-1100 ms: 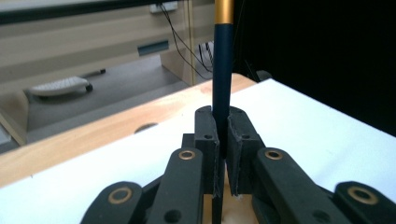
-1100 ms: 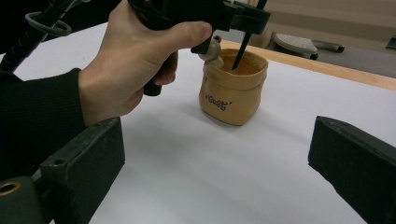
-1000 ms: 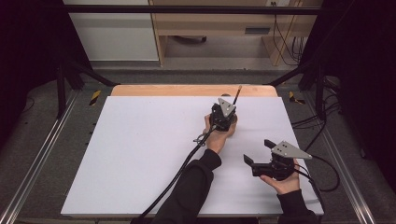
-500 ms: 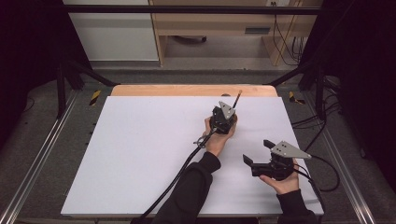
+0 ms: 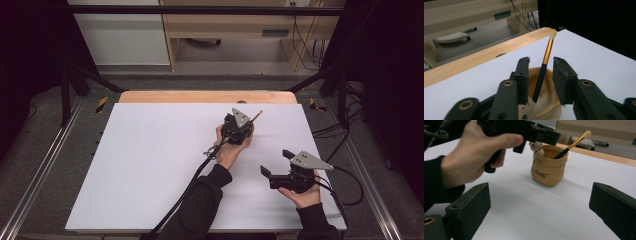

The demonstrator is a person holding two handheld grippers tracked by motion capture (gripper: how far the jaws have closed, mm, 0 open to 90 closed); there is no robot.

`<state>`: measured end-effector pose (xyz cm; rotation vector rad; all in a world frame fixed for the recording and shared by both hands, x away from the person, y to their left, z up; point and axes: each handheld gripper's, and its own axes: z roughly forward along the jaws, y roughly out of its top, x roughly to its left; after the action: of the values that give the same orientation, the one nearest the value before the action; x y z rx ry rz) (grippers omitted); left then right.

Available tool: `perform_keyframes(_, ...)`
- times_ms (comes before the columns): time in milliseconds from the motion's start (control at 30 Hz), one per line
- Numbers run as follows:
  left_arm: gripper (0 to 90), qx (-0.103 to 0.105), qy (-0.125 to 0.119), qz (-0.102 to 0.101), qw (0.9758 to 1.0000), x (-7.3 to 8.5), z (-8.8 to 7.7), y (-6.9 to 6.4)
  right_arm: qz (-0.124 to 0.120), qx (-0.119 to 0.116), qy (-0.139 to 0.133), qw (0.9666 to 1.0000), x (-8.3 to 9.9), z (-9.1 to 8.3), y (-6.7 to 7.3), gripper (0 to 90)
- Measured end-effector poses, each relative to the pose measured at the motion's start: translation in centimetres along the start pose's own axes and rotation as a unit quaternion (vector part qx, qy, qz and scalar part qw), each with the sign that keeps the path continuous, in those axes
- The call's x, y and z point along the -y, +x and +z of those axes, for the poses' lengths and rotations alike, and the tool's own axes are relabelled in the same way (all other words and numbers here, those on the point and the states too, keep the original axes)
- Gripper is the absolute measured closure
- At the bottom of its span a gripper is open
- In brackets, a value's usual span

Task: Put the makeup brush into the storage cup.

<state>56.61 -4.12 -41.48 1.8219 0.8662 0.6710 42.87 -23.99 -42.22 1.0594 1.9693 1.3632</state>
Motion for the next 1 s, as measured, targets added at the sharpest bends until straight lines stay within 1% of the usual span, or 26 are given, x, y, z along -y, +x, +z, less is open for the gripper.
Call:
perform_keyframes(67, 61.2, 0.006, -0.003, 0.002, 1.0000, -0.3, -1.1, 0.4, 0.005, 0.001, -0.001, 1.0000, 0.0, -0.1, 0.0, 4.0)
perform_keyframes(100, 59.4, 0.011, -0.009, -0.001, 0.9999, -0.6, -1.8, 0.7, 0.003, 0.001, -0.002, 1.0000, 0.0, -0.1, -0.1, 4.0)
perform_keyframes(167, 55.4, 0.021, -0.014, 0.001, 0.9997, -0.9, -3.0, 1.0, 0.007, 0.002, -0.004, 1.0000, -0.1, -0.2, -0.2, 3.9)
perform_keyframes(233, 51.2, 0.029, -0.019, 0.010, 0.9994, -1.2, -4.5, 1.4, 0.015, 0.003, -0.005, 0.9999, -0.1, -0.3, -0.2, 3.8)
perform_keyframes(267, 48.8, 0.035, -0.023, 0.010, 0.9991, -1.3, -5.3, 1.6, 0.008, 0.004, -0.004, 1.0000, -0.1, -0.4, -0.3, 3.8)
perform_keyframes(300, 46.6, 0.043, -0.026, 0.010, 0.9987, -1.4, -6.3, 1.9, 0.010, 0.004, -0.004, 0.9999, -0.1, -0.4, -0.3, 3.7)
perform_keyframes(367, 43.6, 0.048, -0.030, 0.014, 0.9983, -1.3, -7.8, 2.3, 0.012, 0.005, -0.004, 0.9999, 0.0, -0.4, -0.4, 3.7)
perform_keyframes(400, 42.3, 0.052, -0.033, 0.012, 0.9980, -1.2, -8.6, 2.5, 0.012, 0.006, -0.003, 0.9999, 0.0, -0.4, -0.4, 3.6)
perform_keyframes(467, 39.2, 0.061, -0.032, 0.009, 0.9976, -0.9, -10.2, 3.0, 0.011, 0.008, 0.000, 0.9999, 0.0, -0.4, -0.4, 3.6)
perform_keyframes(500, 37.7, 0.070, -0.031, 0.005, 0.9971, -0.7, -11.1, 3.4, 0.009, 0.007, 0.000, 0.9999, 0.0, -0.3, -0.4, 3.5)
perform_keyframes(533, 35.9, 0.073, -0.029, 0.006, 0.9969, -0.6, -11.9, 3.7, 0.010, 0.007, 0.001, 0.9999, 0.0, -0.3, -0.4, 3.5)
perform_keyframes(633, 32.0, 0.072, -0.028, 0.014, 0.9969, 0.1, -14.0, 4.6, 0.008, 0.006, 0.003, 0.9999, 0.1, -0.3, -0.3, 3.5)
perform_keyframes(667, 30.7, 0.072, -0.029, 0.015, 0.9968, 0.5, -14.9, 5.0, 0.008, 0.006, 0.006, 0.9999, 0.1, -0.3, -0.3, 3.5)
perform_keyframes(700, 29.1, 0.072, -0.030, 0.015, 0.9969, 0.8, -15.4, 5.4, 0.008, 0.007, 0.005, 0.9999, 0.1, -0.3, -0.3, 3.5)
perform_keyframes(800, 24.6, 0.067, -0.033, 0.007, 0.9972, 2.0, -17.6, 6.6, 0.010, 0.007, 0.006, 0.9999, 0.1, -0.3, -0.3, 3.5)
perform_keyframes(867, 21.6, 0.058, -0.029, 0.003, 0.9979, 3.1, -19.1, 7.6, 0.008, 0.009, 0.006, 0.9999, 0.1, -0.3, -0.3, 3.4)
perform_keyframes(933, 19.2, 0.052, -0.026, -0.001, 0.9983, 4.1, -20.2, 8.4, 0.008, 0.010, 0.008, 0.9999, 0.1, -0.4, -0.3, 3.3)
perform_keyframes(1000, 17.1, 0.039, -0.023, -0.008, 0.9989, 5.2, -21.4, 9.3, 0.008, 0.010, 0.007, 0.9999, 0.1, -0.4, -0.3, 3.2)
